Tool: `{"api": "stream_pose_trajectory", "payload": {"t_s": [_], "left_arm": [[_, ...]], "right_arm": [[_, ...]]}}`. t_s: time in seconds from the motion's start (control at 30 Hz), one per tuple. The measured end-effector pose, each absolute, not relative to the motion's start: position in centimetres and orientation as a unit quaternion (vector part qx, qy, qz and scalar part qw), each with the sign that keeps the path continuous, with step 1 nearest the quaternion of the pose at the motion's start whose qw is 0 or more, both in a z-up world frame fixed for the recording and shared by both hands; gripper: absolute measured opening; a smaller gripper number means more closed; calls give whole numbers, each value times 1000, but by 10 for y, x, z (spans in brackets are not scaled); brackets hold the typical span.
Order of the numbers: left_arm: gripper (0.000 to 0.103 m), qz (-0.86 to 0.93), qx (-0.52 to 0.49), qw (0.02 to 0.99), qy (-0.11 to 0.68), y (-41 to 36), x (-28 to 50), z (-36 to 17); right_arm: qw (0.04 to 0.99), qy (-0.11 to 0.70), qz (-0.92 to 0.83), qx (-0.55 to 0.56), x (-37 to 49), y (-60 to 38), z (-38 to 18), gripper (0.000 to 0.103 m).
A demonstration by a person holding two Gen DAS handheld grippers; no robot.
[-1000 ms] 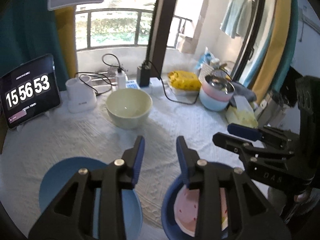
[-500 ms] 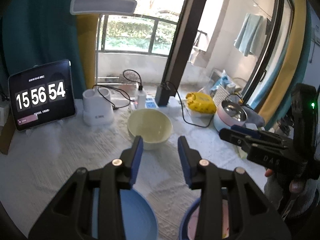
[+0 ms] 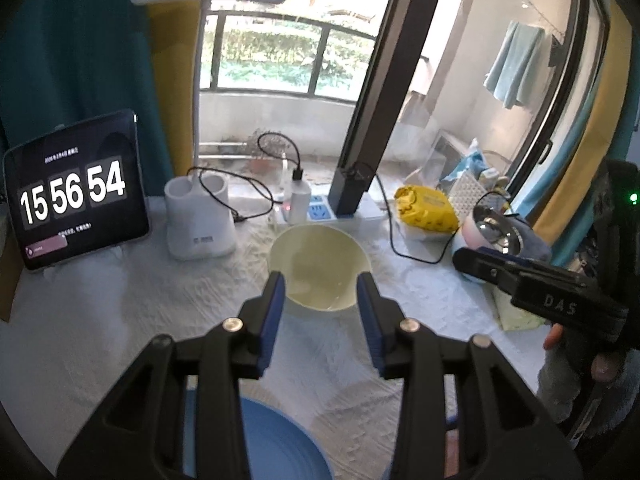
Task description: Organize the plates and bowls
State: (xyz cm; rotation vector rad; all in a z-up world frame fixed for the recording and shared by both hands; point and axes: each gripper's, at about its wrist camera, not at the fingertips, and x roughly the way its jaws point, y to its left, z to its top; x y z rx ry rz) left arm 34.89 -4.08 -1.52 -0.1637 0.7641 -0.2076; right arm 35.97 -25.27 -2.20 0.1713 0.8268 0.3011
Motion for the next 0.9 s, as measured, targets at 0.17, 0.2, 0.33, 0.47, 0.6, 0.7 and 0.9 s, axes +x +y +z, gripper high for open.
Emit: {"api": "stream_pose_trajectory", "payload": {"t_s": [0.17,0.2,0.33,0.47,0.6,0.7,0.9], "left_arm": [[39,-94,-87,918,376,-41,363,-27],[39,-90,-88,919,374,-40,366,-30],[39,-69,-95,918,379,-38,380,-47],[39,-64,-107,911,393,-37,395,-63],[39,-64,-125,897,420,-35,411,-83],[39,-62,-143,882,444,-34,422,-97],[39,-66,-162,859,481,-39,437,-121]], "right_arm": [[897,411,147,75,375,-246,-31,46],[895,414,148,74,379,-245,-34,46],[888,429,147,78,393,-244,-48,46],[879,446,151,81,407,-240,-63,46],[868,465,152,88,420,-237,-79,46],[859,479,151,97,429,-236,-91,46],[846,501,154,102,443,-234,-111,46]]}}
